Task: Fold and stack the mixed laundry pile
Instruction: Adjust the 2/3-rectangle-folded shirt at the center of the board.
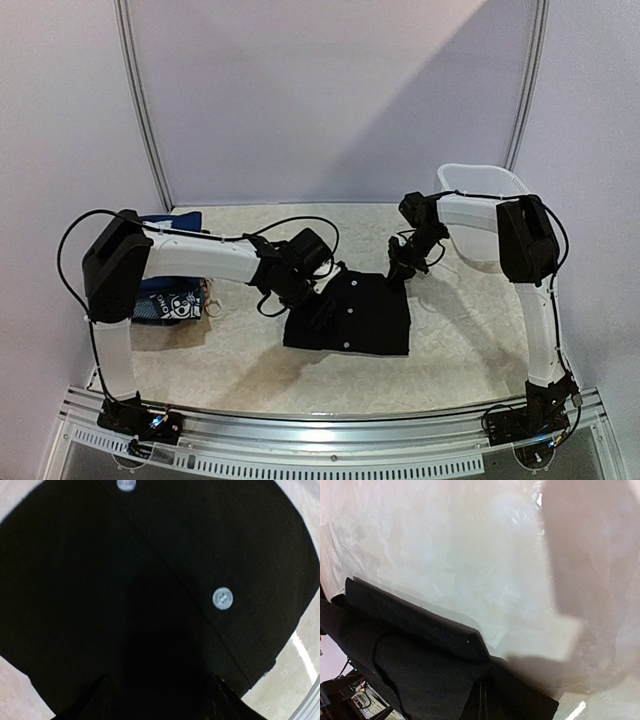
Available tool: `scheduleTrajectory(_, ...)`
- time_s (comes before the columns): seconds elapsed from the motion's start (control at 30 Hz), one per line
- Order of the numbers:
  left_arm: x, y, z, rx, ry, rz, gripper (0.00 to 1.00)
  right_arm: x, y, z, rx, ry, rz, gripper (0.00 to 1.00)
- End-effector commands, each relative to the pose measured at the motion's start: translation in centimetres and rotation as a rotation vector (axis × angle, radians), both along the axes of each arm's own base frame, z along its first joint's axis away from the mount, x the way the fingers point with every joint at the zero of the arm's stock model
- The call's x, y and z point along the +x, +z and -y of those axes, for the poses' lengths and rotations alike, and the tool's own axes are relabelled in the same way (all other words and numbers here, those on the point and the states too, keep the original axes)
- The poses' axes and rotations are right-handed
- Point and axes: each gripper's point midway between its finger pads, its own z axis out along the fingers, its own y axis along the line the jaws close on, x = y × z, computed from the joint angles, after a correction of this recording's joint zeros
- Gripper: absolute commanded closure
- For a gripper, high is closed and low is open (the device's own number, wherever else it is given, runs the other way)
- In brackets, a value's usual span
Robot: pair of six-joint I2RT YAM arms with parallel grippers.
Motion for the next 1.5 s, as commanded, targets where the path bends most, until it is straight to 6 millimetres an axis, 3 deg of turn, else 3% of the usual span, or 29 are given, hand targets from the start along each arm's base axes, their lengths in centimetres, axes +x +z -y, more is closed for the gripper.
scheduleTrajectory(0.0,-1.9,-1.2,-0.1,-0.003,0.047,-0.047,0.36,-1.2,-2.4,0.3,-0.024,0.035,-0.039,1.0)
scheduleTrajectory(0.3,-8.0,-2.0,1.8,-0.024,0.053,-0.101,0.36,-1.2,-2.2,0.1,-0.012,0.046,-0.037,1.0)
scheduleTrajectory(0.43,-10.3,-0.2,2.5,-0.008,0.028,-0.069,0.36,-1.1,-1.1,0.0,-0.005,0.055,-0.015,1.0)
scheduleTrajectory(0.53,-10.2,3.2,2.5,-0.016,0.043,0.015,0.34,-0.7,0.6,-0.1,0.005,0.066,0.015,1.0)
scheduleTrajectory(0.63,-9.3,7.1,1.8,-0.039,0.094,0.093,0.26,-0.2,3.0,-0.5,0.023,0.091,0.063,1.0)
scheduleTrajectory(0.67,-8.8,8.3,1.4,-0.04,0.114,0.123,0.2,0.0,3.8,-0.6,0.029,0.101,0.082,1.0)
scheduleTrajectory(0.7,-8.5,9.4,1.1,-0.044,0.127,0.148,0.05,0.0,4.5,-0.7,0.031,0.106,0.096,1.0)
scheduleTrajectory(0.73,-8.0,10.4,0.7,-0.046,0.143,0.176,0.01,0.1,5.6,-0.8,0.036,0.112,0.117,1.0)
scheduleTrajectory(0.87,-5.8,13.2,-1.3,-0.064,0.26,0.231,0.0,-0.5,8.4,-0.6,0.029,0.132,0.169,1.0)
scheduleTrajectory(1.07,-3.1,11.5,-3.5,-0.091,0.303,0.141,0.0,-2.6,10.8,0.4,0.016,0.125,0.202,1.0)
scheduleTrajectory(1.23,-1.0,10.0,-6.6,-0.043,0.414,0.094,0.01,-5.2,12.6,1.6,0.026,0.082,0.225,1.0)
scheduleTrajectory(1.47,0.4,6.8,-6.1,-0.082,0.426,-0.064,0.1,-9.3,13.7,3.6,0.025,0.016,0.226,1.0)
